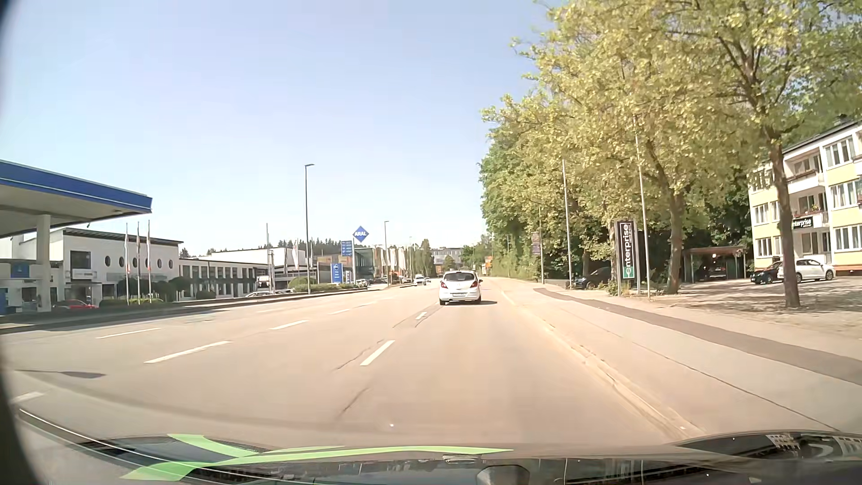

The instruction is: Follow the waypoints while adhering to traffic rules and regulations

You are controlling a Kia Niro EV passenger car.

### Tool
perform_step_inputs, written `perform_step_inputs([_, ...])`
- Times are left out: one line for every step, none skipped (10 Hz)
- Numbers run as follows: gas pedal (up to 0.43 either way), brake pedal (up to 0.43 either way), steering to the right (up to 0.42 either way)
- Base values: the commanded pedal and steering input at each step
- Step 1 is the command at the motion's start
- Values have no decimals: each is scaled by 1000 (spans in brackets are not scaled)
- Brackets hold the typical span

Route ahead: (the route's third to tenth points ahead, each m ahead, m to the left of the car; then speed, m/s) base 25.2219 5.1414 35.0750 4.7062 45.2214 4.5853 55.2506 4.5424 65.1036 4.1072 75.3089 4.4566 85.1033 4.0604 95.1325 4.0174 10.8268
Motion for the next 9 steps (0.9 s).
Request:
perform_step_inputs([169, 0, 8])
perform_step_inputs([169, 0, 8])
perform_step_inputs([169, 0, 8])
perform_step_inputs([169, 0, 7])
perform_step_inputs([169, 0, 6])
perform_step_inputs([169, 0, 4])
perform_step_inputs([169, 0, 2])
perform_step_inputs([169, 0, 0])
perform_step_inputs([169, 0, -4])
